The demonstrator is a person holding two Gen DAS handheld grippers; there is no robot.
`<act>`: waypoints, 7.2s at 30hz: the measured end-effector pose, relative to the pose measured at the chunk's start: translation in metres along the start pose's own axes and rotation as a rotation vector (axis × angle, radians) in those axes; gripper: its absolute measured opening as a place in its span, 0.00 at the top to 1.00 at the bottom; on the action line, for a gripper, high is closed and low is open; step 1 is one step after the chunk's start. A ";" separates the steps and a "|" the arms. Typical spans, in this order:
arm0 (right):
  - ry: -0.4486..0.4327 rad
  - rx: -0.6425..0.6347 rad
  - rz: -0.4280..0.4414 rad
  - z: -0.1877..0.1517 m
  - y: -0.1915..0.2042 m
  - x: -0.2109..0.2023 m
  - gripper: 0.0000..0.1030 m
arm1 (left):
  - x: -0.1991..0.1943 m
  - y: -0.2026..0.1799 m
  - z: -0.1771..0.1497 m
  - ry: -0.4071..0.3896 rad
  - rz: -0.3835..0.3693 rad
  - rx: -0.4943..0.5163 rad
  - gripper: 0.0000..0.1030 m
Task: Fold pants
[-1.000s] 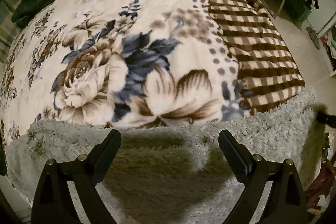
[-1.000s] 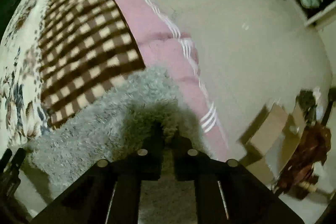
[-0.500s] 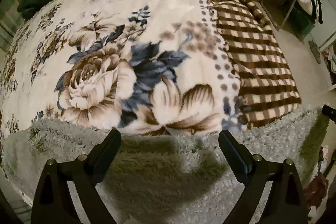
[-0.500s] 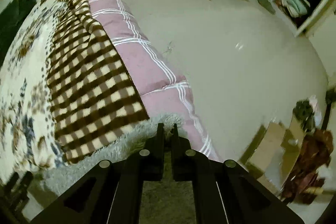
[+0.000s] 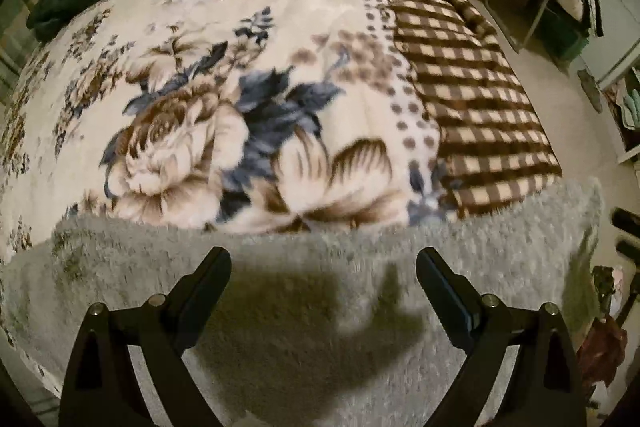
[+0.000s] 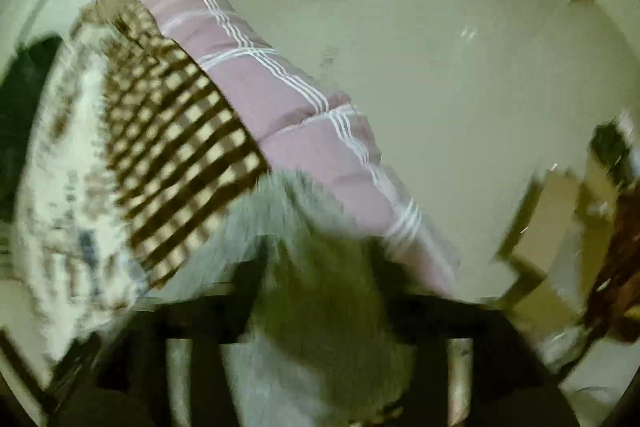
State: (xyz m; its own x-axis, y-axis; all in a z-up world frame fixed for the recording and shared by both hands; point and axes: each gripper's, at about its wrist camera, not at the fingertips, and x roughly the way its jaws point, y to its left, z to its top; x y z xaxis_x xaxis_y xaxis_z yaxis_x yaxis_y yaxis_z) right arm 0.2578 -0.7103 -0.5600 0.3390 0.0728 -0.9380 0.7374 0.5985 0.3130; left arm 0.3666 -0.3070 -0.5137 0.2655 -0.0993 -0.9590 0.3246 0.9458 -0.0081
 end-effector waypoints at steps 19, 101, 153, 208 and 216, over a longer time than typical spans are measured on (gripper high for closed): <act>0.061 0.543 0.564 -0.162 -0.108 0.099 0.24 | 0.075 0.021 -0.079 0.225 -0.145 -0.100 0.00; 0.189 -0.393 0.036 -0.324 0.282 0.058 0.14 | -0.034 0.256 -0.085 0.100 -0.018 -0.140 0.00; 0.224 -0.698 0.017 -0.376 0.397 0.094 0.05 | -0.034 0.490 -0.305 -0.129 -0.276 -1.258 0.03; 0.195 -0.467 -0.056 -0.223 0.160 0.028 0.01 | -0.056 0.084 -0.093 -0.017 -0.140 -0.300 0.65; 0.245 -0.404 0.121 -0.216 0.176 0.003 0.01 | -0.114 0.094 -0.092 -0.044 -0.215 -0.315 0.14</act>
State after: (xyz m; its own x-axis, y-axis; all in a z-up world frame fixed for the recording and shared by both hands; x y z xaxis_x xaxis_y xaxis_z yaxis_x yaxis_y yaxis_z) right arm 0.2624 -0.4321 -0.5402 0.2248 0.3180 -0.9211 0.3987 0.8325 0.3847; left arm 0.2835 -0.1782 -0.4312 0.2627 -0.3128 -0.9128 0.0838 0.9498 -0.3014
